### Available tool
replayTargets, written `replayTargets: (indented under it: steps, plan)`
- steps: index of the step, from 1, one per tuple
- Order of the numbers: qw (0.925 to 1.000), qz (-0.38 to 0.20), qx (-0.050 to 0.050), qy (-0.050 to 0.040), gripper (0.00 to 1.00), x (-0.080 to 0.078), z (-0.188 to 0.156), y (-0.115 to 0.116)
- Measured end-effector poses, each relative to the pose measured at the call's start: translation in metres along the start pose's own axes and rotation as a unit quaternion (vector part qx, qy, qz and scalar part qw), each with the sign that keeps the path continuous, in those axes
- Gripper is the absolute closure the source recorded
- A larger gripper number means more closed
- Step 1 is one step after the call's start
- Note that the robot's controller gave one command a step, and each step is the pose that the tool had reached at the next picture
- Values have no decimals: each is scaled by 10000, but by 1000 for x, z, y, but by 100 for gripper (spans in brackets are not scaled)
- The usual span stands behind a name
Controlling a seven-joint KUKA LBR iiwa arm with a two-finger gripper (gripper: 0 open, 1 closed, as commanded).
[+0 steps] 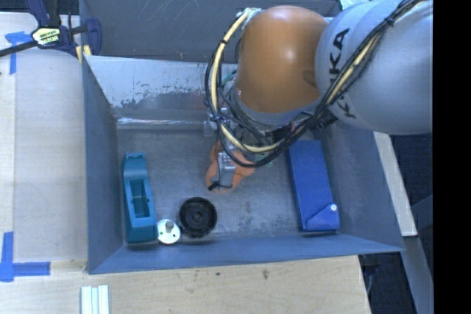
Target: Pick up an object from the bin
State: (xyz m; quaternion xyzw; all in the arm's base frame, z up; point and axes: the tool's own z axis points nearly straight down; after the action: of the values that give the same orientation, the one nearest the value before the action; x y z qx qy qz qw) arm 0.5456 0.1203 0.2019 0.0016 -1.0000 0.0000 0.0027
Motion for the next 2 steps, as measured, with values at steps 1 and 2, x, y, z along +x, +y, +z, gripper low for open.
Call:
replayTargets:
  steps: [1,2]
  plan:
    - [10000,3,-1,-6,0,0,-2,0]
    - [9997,-229,5,-44,0,7,-4,6]
